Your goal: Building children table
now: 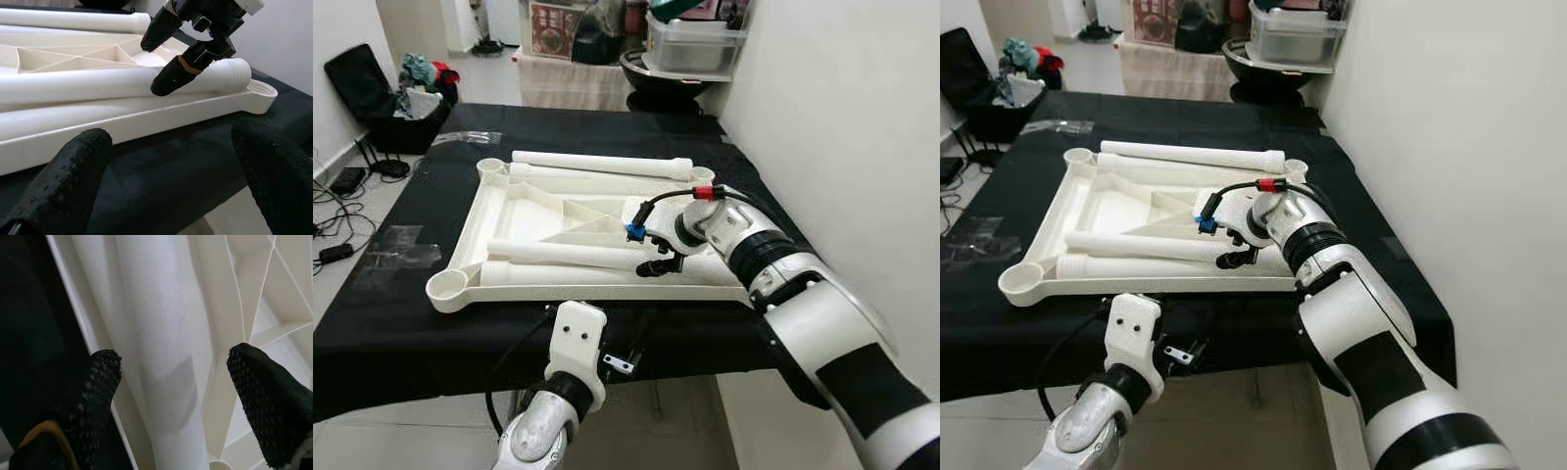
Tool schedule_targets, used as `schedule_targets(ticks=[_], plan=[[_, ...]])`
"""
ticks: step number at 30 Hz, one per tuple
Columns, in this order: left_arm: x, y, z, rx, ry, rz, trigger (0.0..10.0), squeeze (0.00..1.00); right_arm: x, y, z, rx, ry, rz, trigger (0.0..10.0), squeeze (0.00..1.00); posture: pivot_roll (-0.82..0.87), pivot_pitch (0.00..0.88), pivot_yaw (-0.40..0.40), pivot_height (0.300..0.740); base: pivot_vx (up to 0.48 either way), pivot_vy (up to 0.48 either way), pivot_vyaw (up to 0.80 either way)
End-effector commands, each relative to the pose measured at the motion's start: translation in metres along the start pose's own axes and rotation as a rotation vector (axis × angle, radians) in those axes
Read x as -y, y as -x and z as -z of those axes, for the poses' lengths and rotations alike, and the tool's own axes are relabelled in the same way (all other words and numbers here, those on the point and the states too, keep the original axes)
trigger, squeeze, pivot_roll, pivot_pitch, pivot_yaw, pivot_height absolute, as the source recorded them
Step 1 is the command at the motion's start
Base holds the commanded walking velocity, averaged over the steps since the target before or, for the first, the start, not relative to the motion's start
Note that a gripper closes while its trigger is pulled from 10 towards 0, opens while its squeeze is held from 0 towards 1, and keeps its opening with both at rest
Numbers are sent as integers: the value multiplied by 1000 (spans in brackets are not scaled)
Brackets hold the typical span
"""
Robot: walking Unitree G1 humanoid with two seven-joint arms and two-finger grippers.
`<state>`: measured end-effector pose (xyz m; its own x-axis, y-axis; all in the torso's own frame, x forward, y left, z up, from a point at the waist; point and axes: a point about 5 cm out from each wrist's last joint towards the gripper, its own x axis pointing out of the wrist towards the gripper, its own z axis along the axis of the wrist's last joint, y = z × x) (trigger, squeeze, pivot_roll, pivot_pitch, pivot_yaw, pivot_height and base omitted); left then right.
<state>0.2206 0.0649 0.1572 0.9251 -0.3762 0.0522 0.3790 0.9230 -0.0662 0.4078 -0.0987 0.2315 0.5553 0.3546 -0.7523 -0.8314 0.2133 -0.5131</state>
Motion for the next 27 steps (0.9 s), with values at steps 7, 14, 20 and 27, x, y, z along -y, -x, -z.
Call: schedule_targets(ticks=[7, 14, 20, 27], plan=[[16, 5, -3, -18, 62, 18, 10000, 0, 6, 4, -5, -39, 34, 46, 10000, 0, -9, 132, -144, 740, 0, 0, 0], [20, 7, -4, -26, 78, 13, 10000, 0, 1, -1, -14, -37, 61, 30, 10000, 0, -20, 153, -156, 740, 0, 0, 0], [21, 9, -4, -33, 89, 5, 10000, 0, -5, -5, -22, -22, 77, -1, 0, 0, -19, 163, -166, 740, 0, 0, 0], [19, 10, -4, -36, 89, -7, 10000, 0, -7, -6, -29, -3, 89, -14, 0, 0, -21, 161, -170, 740, 0, 0, 0]])
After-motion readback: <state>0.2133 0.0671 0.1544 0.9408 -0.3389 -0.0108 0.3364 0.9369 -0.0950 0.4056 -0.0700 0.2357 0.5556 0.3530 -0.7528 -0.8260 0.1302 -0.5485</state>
